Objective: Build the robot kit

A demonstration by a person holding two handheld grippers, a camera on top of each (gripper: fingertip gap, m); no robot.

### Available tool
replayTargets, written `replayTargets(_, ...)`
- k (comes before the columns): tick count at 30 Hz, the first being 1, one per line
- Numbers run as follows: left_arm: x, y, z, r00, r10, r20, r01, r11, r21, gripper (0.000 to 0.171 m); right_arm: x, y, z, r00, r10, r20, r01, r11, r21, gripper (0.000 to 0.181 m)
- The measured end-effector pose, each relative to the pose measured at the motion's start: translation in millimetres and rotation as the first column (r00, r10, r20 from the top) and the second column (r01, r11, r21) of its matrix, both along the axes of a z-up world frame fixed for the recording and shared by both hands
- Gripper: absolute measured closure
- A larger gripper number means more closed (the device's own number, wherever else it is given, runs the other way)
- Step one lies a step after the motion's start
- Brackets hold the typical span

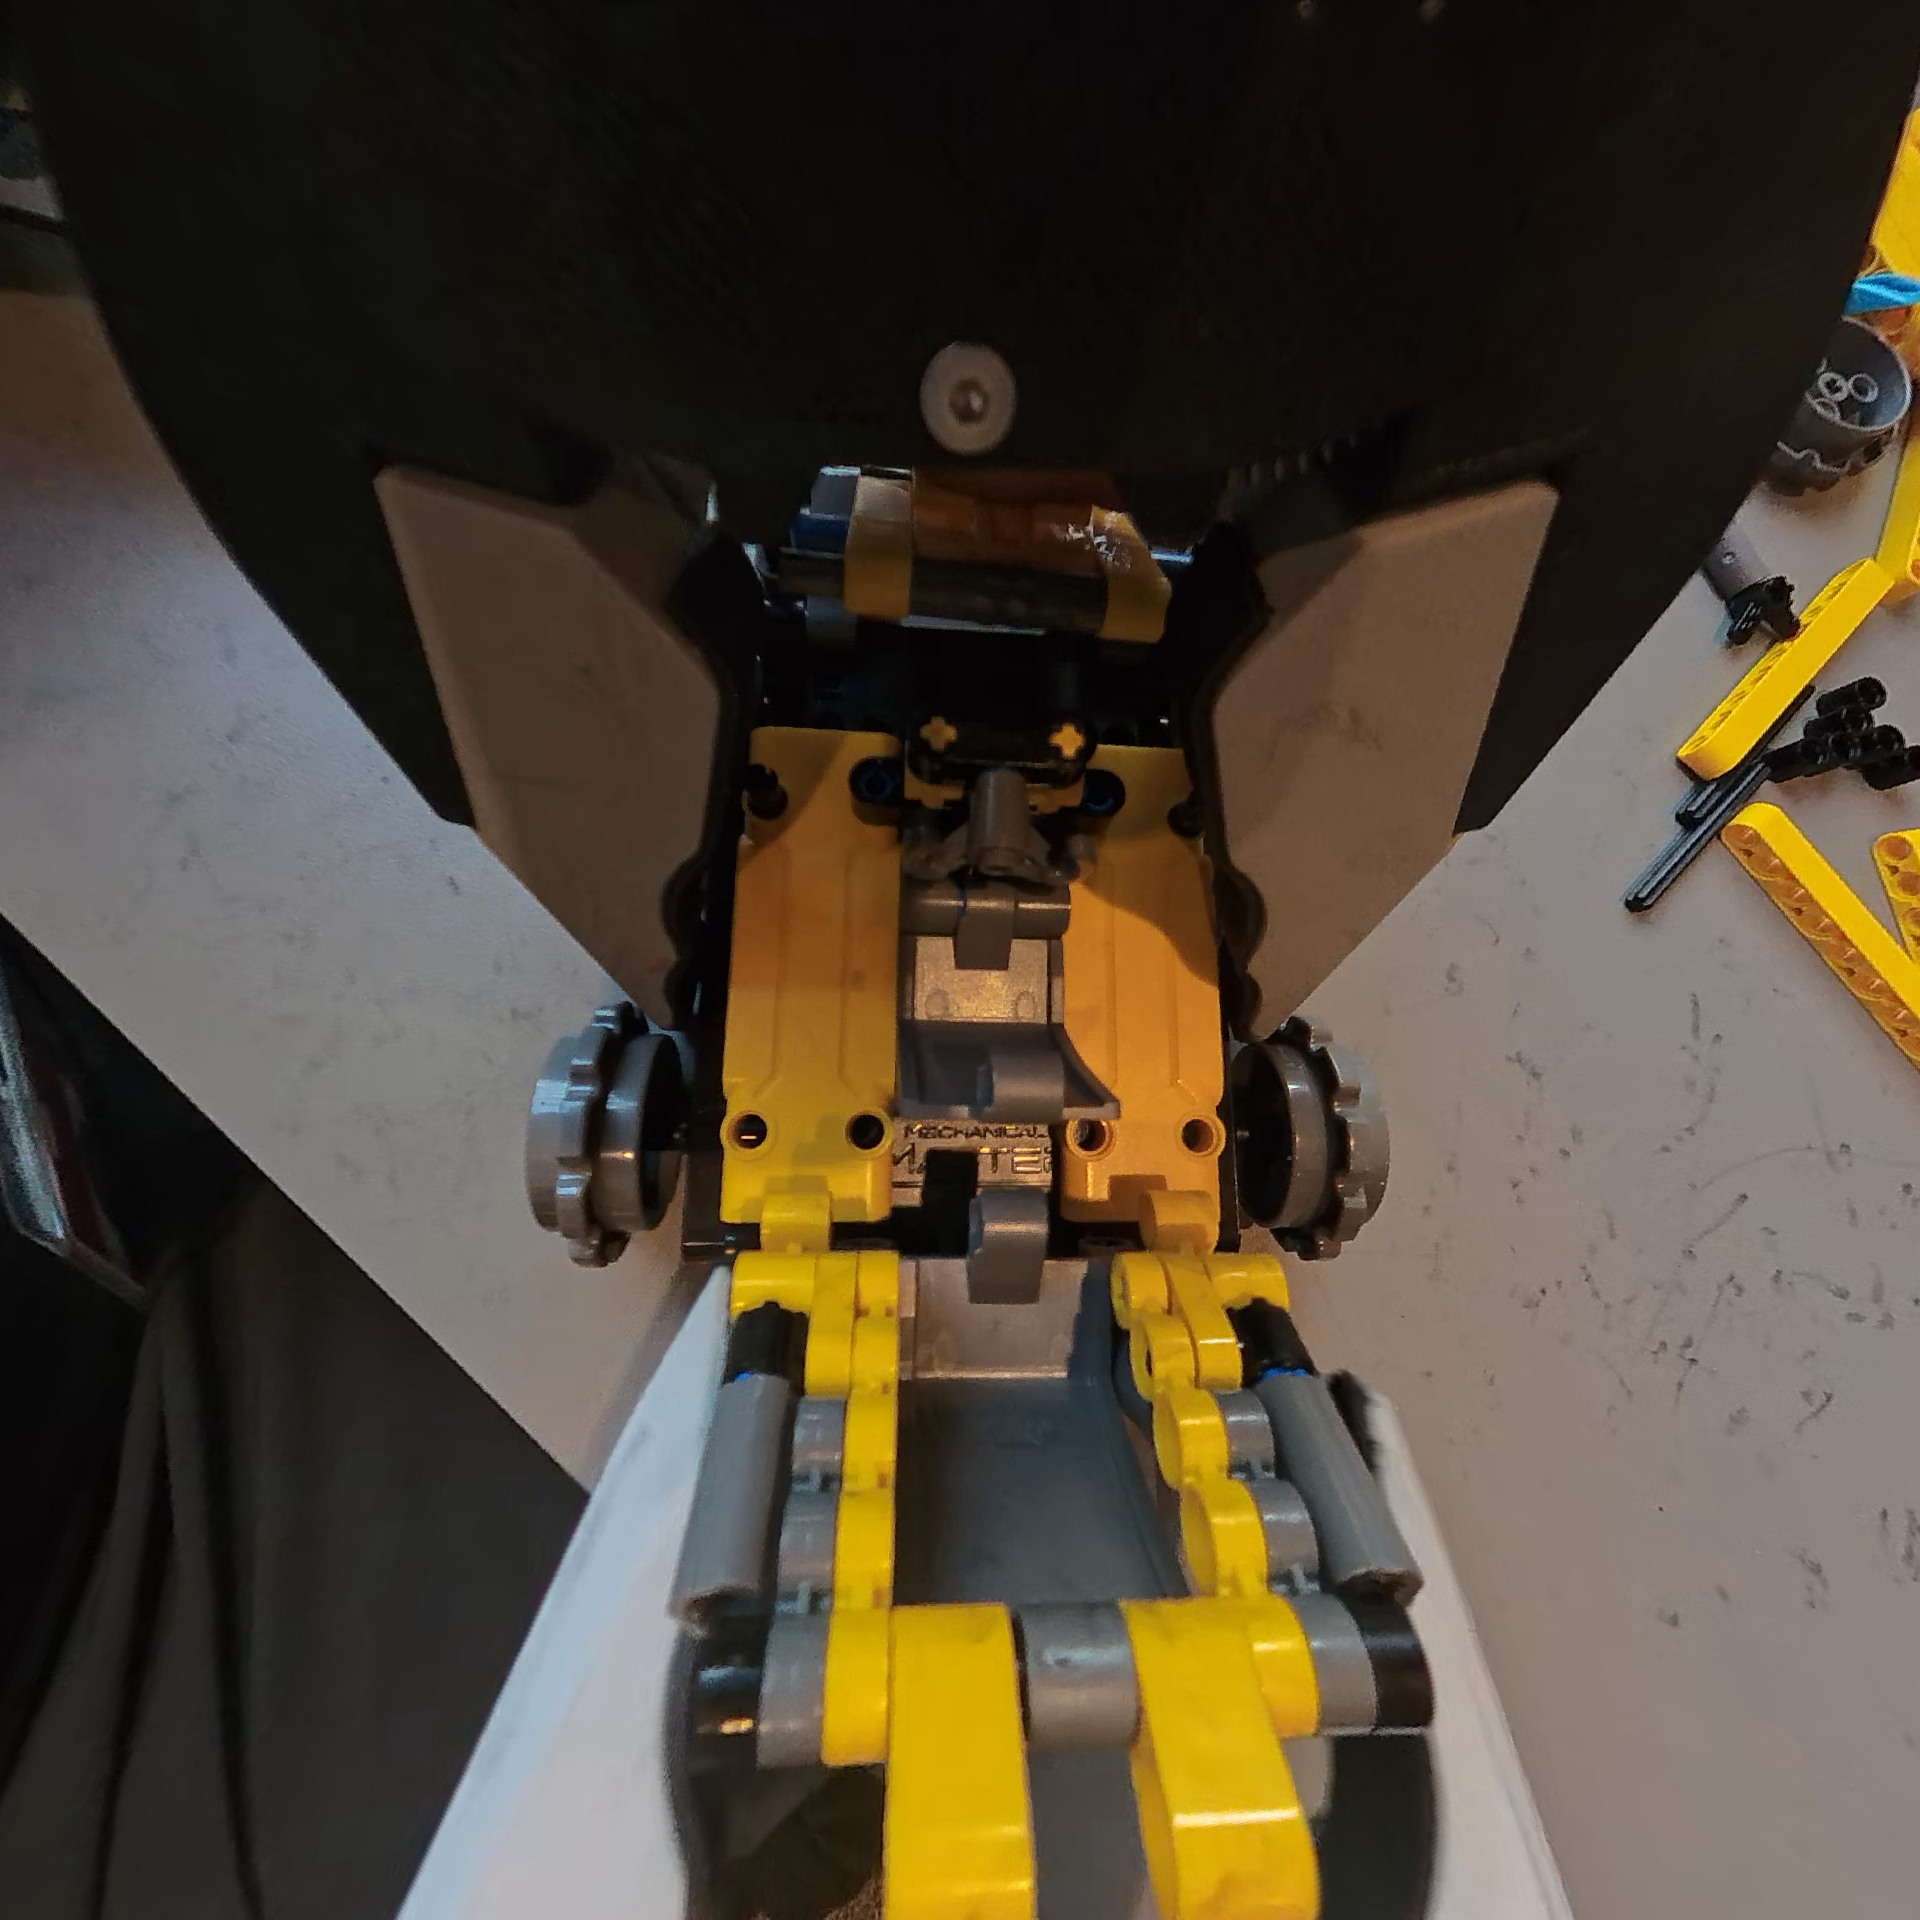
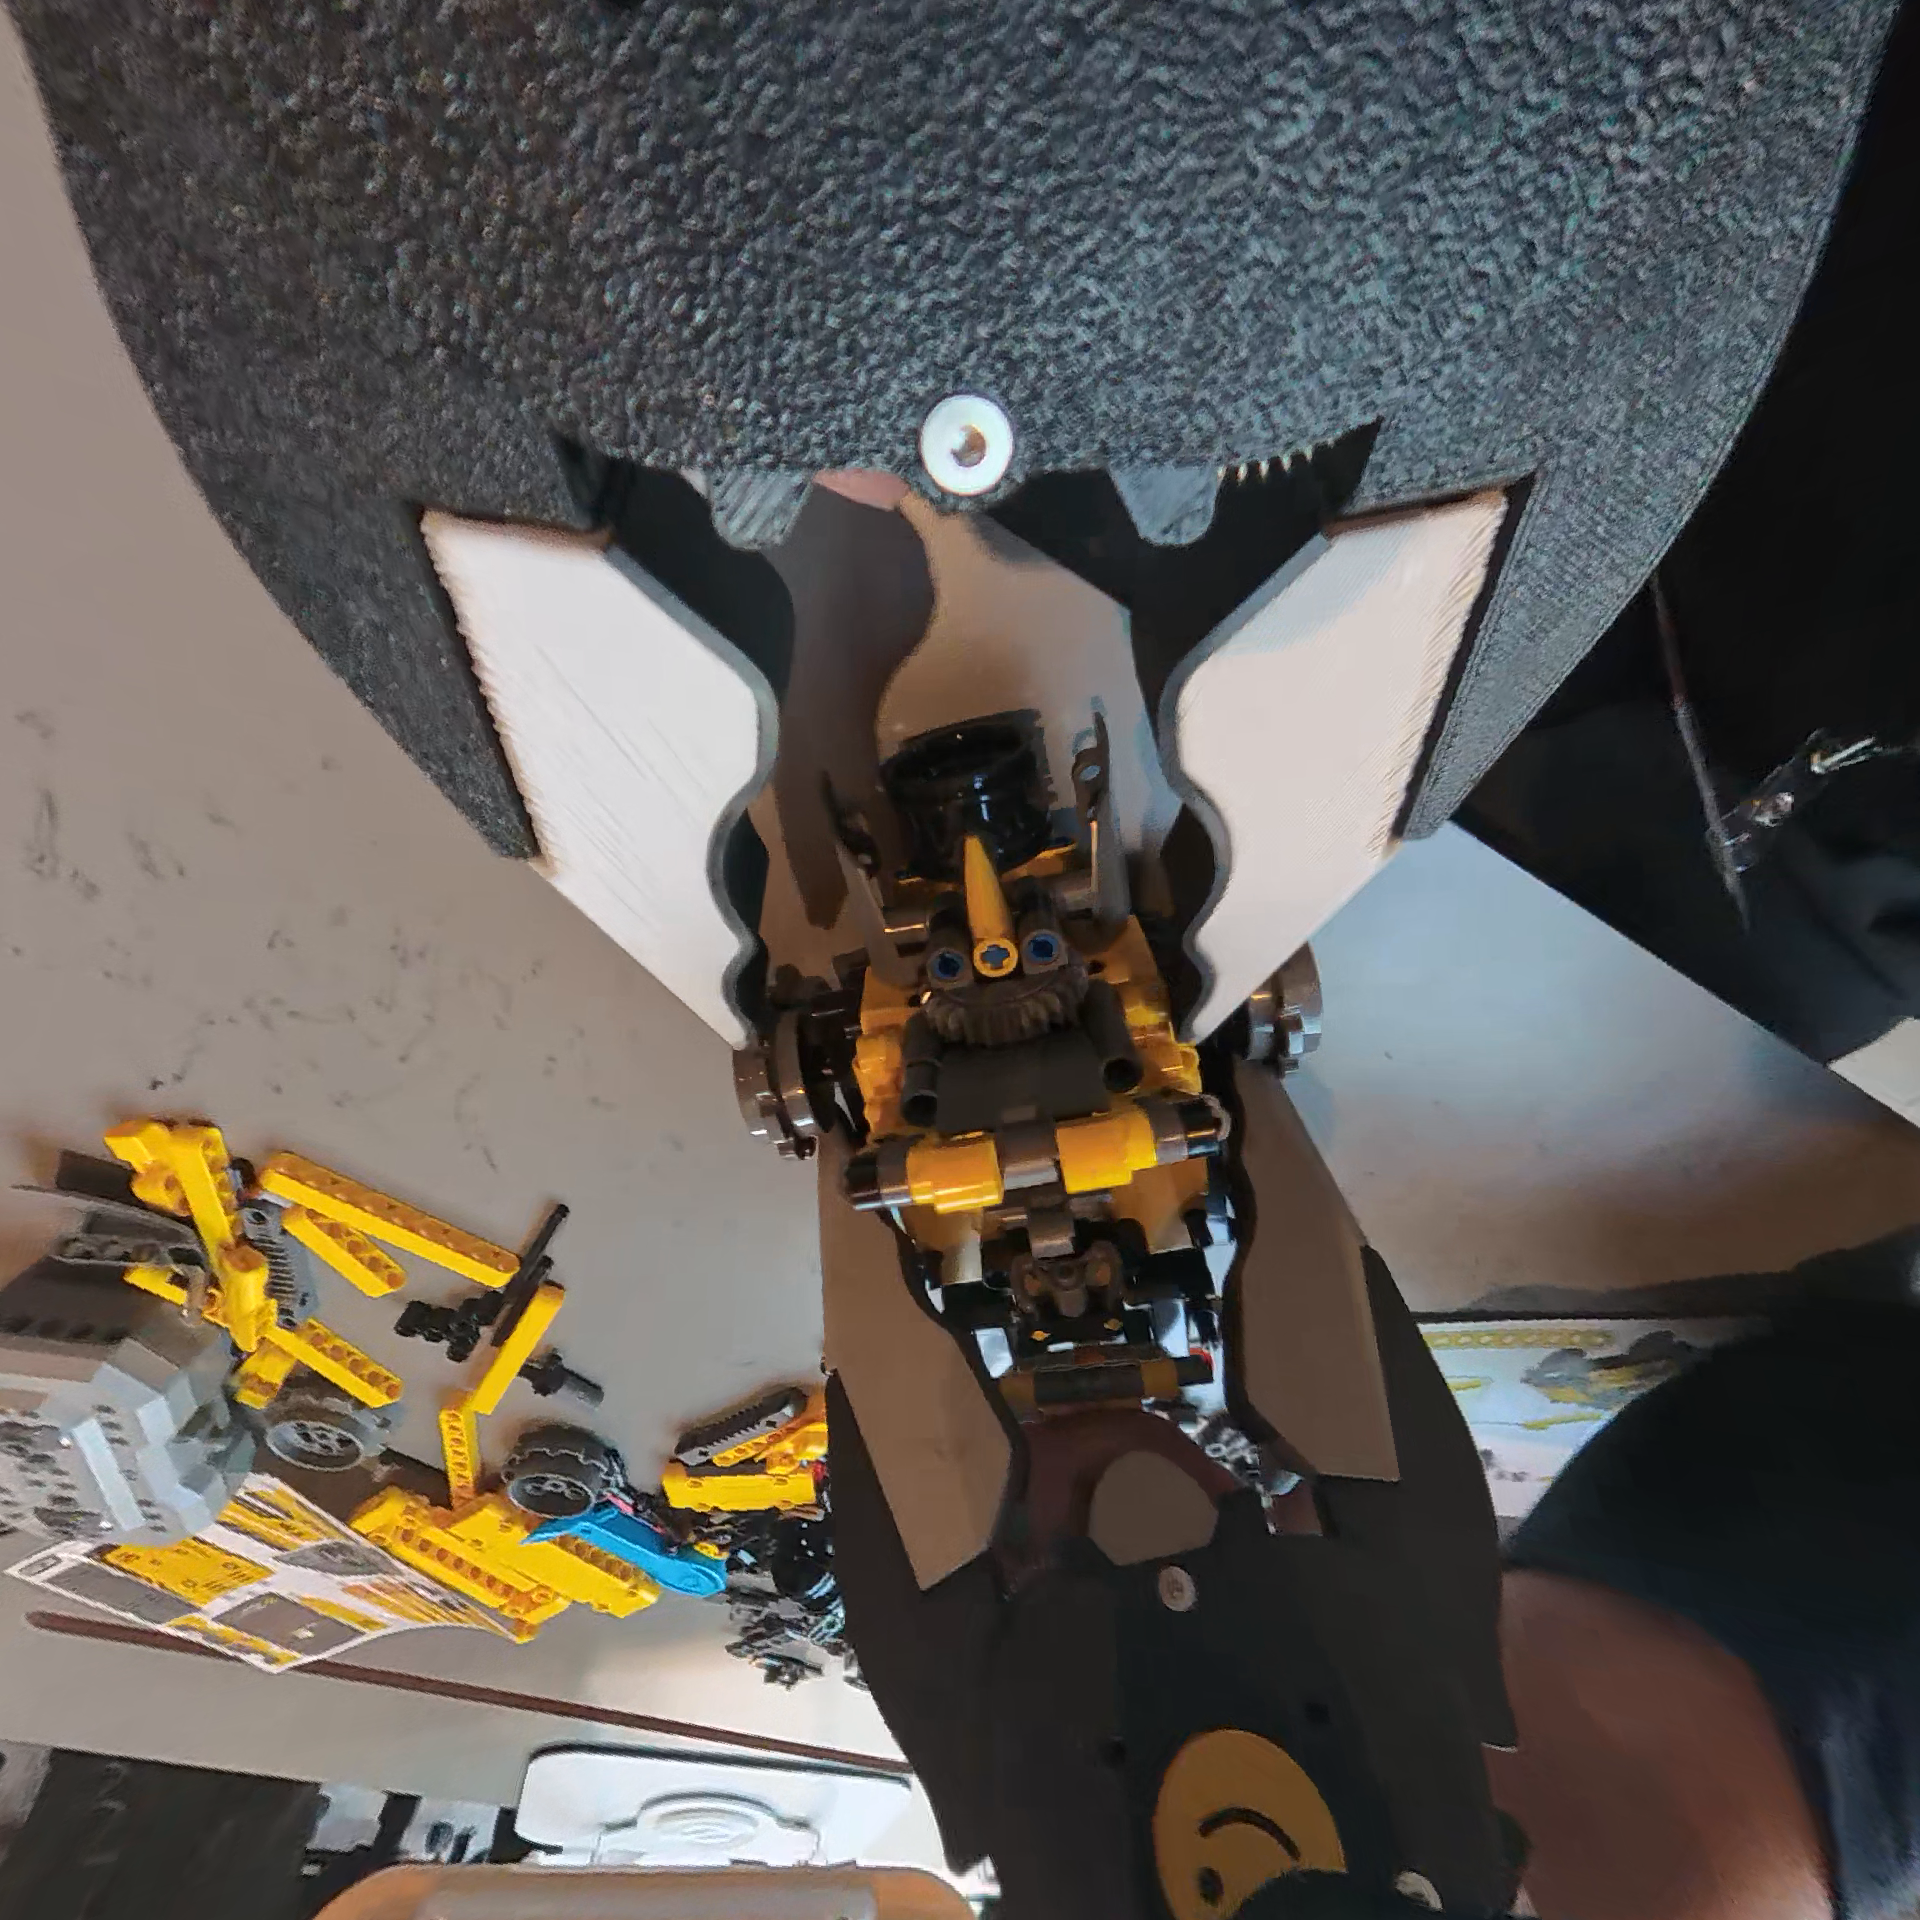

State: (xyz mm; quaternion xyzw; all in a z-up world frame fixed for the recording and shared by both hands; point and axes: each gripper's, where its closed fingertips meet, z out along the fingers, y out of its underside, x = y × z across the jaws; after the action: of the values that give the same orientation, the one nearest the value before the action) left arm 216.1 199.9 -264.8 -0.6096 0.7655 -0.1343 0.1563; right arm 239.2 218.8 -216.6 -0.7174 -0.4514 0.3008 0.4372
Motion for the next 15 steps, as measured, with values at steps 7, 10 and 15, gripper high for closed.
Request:
replayTargets(7,-1.8,-1.1,0.0,1.000,0.007,0.000,-0.007,1.000,0.000,0.074,3.1,-11.6,0.4,0.988,0.033,-0.150,-0.055,0.988,-0.142,0.128)
replayTargets(10,-2.7,-1.7,0.1,1.000,0.006,0.000,-0.006,1.000,0.000,0.074,5.5,-13.7,3.2,0.984,0.053,-0.173,-0.071,0.992,-0.101,0.128)
replayTargets(15,-3.9,-2.3,0.1,1.000,0.000,-0.003,0.000,1.000,0.004,0.074,10.3,-12.6,3.4,0.986,0.065,-0.157,-0.073,0.996,-0.047,0.118)
